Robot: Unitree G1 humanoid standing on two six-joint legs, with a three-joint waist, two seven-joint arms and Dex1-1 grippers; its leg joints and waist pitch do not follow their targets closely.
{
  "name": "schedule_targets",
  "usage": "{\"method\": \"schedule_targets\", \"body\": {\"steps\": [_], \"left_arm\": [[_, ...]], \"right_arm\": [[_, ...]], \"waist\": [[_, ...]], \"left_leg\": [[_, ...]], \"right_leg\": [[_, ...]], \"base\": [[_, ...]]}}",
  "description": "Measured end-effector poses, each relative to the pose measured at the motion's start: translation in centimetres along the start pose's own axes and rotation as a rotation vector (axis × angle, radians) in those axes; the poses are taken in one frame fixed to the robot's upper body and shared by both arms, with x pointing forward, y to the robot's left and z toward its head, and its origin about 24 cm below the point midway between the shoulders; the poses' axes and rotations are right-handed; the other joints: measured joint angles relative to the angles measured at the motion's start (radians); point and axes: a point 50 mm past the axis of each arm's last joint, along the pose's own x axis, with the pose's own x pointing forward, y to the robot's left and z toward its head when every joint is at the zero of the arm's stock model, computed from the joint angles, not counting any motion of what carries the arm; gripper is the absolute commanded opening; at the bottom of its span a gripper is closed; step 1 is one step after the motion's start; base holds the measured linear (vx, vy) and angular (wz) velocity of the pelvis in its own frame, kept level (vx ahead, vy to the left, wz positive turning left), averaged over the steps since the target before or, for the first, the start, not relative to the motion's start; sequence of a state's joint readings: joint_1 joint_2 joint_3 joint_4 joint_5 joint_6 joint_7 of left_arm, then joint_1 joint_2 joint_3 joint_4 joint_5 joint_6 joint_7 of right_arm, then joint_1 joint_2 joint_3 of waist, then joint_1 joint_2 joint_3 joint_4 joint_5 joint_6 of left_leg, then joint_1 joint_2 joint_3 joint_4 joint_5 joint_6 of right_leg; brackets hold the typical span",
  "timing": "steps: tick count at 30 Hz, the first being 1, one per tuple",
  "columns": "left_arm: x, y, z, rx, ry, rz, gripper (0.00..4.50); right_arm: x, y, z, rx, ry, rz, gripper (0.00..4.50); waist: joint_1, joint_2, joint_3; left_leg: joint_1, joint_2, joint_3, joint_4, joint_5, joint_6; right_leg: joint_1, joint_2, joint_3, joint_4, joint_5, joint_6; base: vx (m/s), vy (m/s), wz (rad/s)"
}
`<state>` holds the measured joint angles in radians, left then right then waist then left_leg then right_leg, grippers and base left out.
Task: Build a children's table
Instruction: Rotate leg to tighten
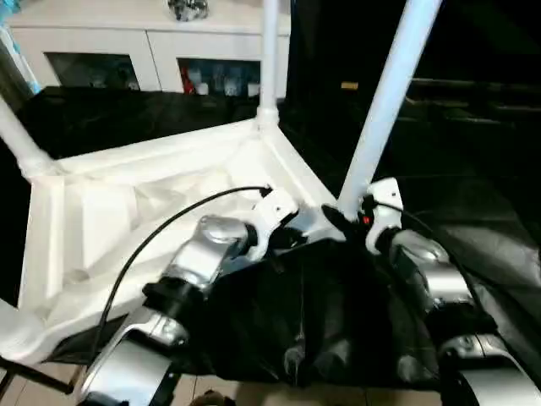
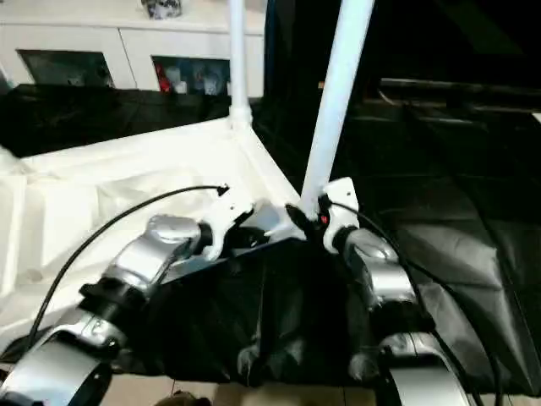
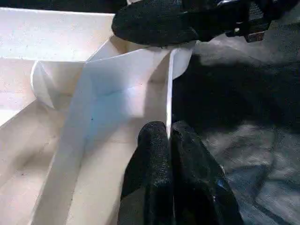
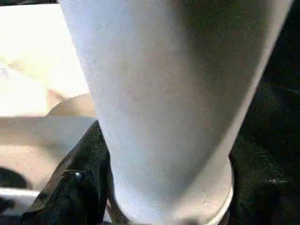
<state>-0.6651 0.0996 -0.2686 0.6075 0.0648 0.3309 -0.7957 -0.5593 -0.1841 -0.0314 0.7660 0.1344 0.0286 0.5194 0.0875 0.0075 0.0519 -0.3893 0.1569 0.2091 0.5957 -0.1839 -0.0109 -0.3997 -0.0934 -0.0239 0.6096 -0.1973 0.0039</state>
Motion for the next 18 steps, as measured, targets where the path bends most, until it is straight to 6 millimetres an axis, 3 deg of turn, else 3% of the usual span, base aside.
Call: {"method": "schedule_targets", "body": {"steps": [2,5,8,12,18], "left_arm": [[-0.1,0.1,0.0,-0.003,-0.002,0.007,0.0],[-0.1,0.2,0.0,-0.003,-0.002,0.009,0.0],[-0.2,0.2,-0.1,0.002,-0.002,0.006,0.0],[-0.5,0.3,-0.2,0.014,-0.004,-0.016,0.0],[-1.9,0.5,-0.9,0.04,0.0,-0.1,0.0]], "right_arm": [[0.3,0.2,0.1,-0.002,-0.011,-0.01,3.43],[0.5,0.4,-0.1,-0.006,-0.013,-0.007,3.52],[0.6,0.5,-0.1,-0.007,-0.017,0.009,3.97],[0.2,0.3,0.0,-0.043,-0.009,0.079,4.23],[-1.8,0.0,-0.5,-0.126,0.017,0.278,4.23]], "waist": [[-0.001,0.0,0.0],[-0.001,0.0,0.0],[-0.004,0.0,0.0],[-0.005,0.0,0.0],[0.001,0.0,0.0]], "left_leg": [[0.0,0.0,0.0,0.0,0.0,0.0],[0.0,0.0,0.0,0.0,0.0,0.0],[0.0,0.0,0.0,0.0,0.0,0.0],[0.0,0.0,0.0,0.0,0.0,0.0],[0.0,0.001,0.0,-0.001,0.0,0.0]], "right_leg": [[0.0,0.0,0.0,0.0,0.0,0.0],[0.0,0.0,0.0,-0.001,0.0,0.0],[0.0,0.0,0.0,0.0,0.0,0.0],[-0.001,0.0,0.0,0.0,0.0,0.0],[-0.001,0.0,-0.001,0.0,0.0,0.001]], "base": [[0.0,0.0,0.0],[0.0,0.0,0.0],[0.0,0.0,0.0],[0.0,0.0,0.0],[0.0,0.0,0.0]]}}
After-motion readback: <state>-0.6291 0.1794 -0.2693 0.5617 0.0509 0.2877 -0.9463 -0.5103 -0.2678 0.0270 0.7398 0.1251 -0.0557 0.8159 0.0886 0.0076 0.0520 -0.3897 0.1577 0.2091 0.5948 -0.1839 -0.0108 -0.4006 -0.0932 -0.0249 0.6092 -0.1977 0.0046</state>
